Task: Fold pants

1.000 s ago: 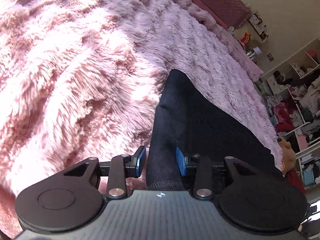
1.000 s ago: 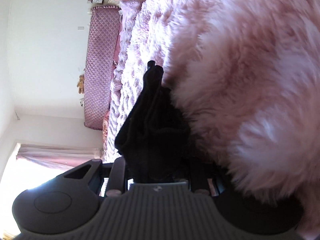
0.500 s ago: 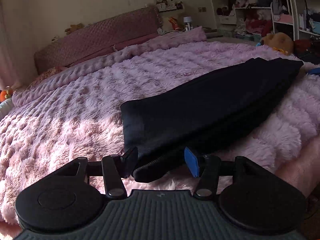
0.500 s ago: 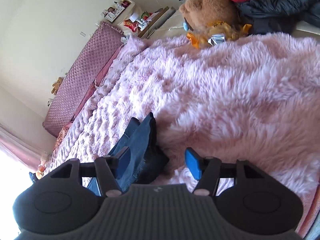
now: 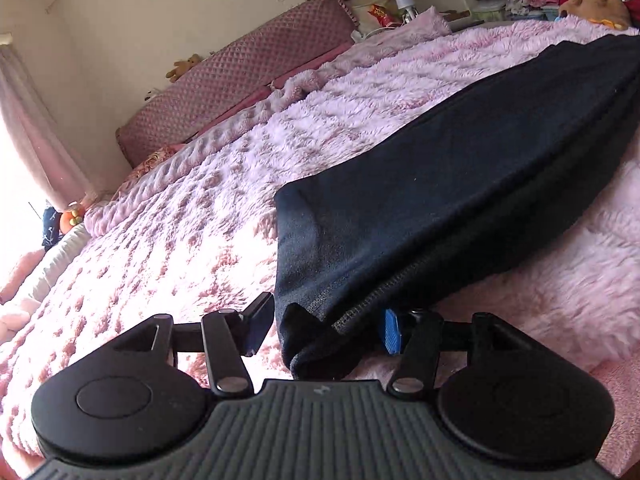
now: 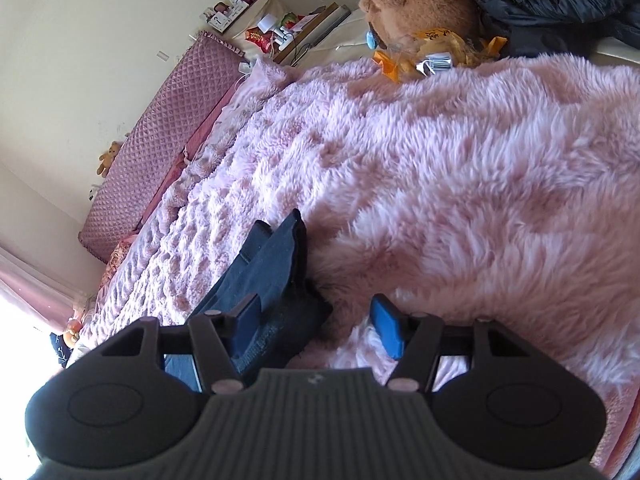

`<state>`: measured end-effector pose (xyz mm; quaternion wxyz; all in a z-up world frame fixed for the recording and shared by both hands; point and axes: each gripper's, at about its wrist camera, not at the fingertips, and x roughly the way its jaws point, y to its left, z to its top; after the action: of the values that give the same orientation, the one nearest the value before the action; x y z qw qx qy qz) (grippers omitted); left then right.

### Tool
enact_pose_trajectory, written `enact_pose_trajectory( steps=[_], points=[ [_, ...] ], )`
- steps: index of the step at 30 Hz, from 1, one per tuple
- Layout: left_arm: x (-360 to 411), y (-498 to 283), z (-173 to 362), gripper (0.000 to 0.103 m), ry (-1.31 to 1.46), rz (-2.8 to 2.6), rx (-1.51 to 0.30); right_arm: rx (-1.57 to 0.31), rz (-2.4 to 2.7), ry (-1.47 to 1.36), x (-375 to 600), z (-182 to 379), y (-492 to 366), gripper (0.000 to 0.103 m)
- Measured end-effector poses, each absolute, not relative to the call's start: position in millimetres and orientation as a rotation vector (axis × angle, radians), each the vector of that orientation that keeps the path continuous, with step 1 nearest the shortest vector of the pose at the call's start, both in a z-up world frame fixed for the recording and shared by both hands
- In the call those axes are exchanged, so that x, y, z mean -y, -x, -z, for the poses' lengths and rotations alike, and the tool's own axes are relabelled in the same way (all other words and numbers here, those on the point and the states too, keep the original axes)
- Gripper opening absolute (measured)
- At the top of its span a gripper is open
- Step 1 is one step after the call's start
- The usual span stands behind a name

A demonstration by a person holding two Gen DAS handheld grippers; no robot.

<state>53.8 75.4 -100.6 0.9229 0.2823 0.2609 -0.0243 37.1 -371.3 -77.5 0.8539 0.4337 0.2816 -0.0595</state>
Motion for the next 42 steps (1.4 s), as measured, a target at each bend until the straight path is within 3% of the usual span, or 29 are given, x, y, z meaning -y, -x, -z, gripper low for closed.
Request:
enact_pose_trajectory(
  steps=[3,7,17,22,25,31,35,39,42],
  points=[
    [-75,-40,95,0.06,-0.509,0.016,-0.465,-0.593,0.125,-0.914,371,77,-36,0.058],
    [-78,-26,84,0.06,-0.472,0.057,-0.406,-0.595,0.126,-0.927,372,78,-35,0.057],
    [-73,-54,91,0.064,-0.478,-0.035,-0.5,-0.618,0.125,-0.897,369,81,-42,0.058],
    [-63,-57,91,0.052,-0.428,-0.057,-0.495,-0.63,0.12,-0.868,365,82,-47,0.058],
    [-68,-50,77,0.051,-0.34,-0.019,-0.463,-0.632,0.117,-0.864,366,82,-48,0.059],
    [-79,-58,76,0.052,-0.248,0.057,-0.573,-0.64,0.118,-0.868,367,84,-51,0.059],
    [-82,-70,75,0.056,-0.147,0.078,-0.636,-0.646,0.116,-0.846,365,84,-53,0.06],
    [-77,-77,85,0.071,-0.262,-0.024,-0.69,-0.648,0.115,-0.838,364,84,-53,0.06],
    [-81,-66,89,0.071,-0.308,-0.075,-0.692,-0.647,0.112,-0.842,364,85,-53,0.06]
  ],
)
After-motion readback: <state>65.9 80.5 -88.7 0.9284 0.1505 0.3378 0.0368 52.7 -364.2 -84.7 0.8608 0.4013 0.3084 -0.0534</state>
